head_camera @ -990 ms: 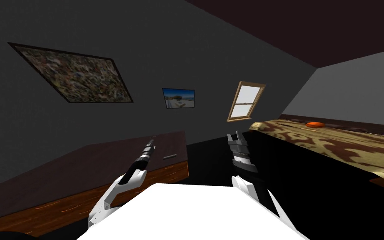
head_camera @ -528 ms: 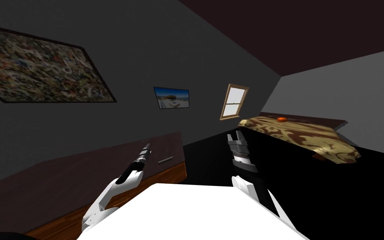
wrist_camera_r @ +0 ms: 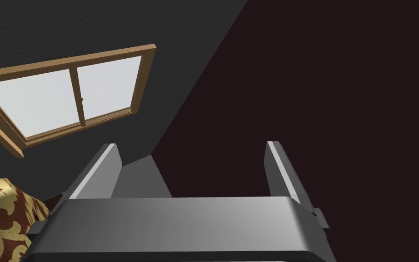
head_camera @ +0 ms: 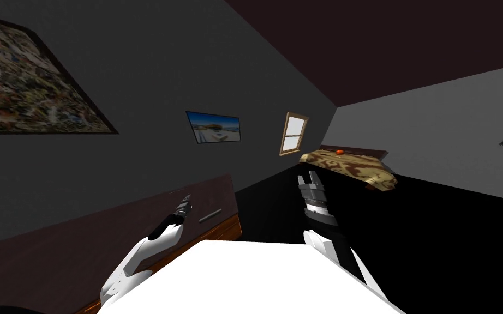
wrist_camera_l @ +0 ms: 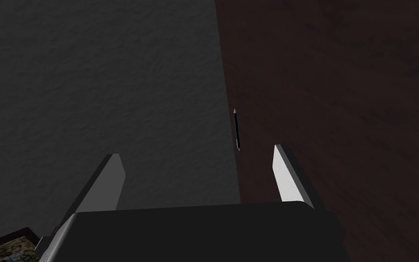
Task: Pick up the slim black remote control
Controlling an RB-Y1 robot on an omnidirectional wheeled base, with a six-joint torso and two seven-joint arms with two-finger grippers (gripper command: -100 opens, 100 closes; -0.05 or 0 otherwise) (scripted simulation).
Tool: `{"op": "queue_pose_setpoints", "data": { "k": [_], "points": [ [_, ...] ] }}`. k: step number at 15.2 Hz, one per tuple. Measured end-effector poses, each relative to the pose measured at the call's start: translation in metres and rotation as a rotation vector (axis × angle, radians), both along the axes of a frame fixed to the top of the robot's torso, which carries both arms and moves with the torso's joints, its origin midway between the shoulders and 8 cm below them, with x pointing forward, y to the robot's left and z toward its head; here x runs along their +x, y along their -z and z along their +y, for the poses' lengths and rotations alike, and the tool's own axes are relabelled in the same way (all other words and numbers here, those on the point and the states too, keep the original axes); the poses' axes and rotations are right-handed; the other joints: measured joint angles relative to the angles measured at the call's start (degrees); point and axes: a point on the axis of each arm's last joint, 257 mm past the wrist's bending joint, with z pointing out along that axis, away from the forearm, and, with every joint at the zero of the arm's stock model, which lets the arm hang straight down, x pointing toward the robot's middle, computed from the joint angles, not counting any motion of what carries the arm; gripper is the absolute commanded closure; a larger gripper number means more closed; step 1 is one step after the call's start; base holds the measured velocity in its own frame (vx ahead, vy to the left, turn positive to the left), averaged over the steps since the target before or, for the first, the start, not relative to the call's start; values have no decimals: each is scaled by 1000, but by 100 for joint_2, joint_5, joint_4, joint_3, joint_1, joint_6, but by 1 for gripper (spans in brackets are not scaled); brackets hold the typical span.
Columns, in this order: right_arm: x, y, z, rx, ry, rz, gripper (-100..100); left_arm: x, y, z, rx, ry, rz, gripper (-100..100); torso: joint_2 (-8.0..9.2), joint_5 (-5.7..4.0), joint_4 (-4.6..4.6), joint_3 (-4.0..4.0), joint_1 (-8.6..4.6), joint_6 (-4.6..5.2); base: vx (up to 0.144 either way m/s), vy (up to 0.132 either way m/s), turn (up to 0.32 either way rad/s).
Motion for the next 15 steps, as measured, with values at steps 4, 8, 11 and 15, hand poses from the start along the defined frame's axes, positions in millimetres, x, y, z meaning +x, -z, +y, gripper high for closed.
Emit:
{"op": "queue_pose_setpoints", "data": {
  "k": [4, 8, 11, 15],
  "points": [
    [0, 0, 0, 0, 0, 0, 0, -24, 28, 19, -59, -67, 79, -100, 1, 0, 0, 0, 2, -2, -9, 27, -205],
    [0, 0, 0, 0, 0, 0, 0, -39, 48, 29, -110, -118, 143, -100, 0, -1, 0, 0, -2, -2, -7, 20, -172],
    [0, 0, 0, 0, 0, 0, 0, -57, 68, 37, -162, -166, 201, -100, 0, 1, 0, 0, 2, -3, -13, 30, -345],
    [0, 0, 0, 0, 0, 0, 0, -83, 93, 44, -230, -225, 270, -100, 0, 0, 0, 0, 1, -12, -10, 25, -150]
  ]
}}
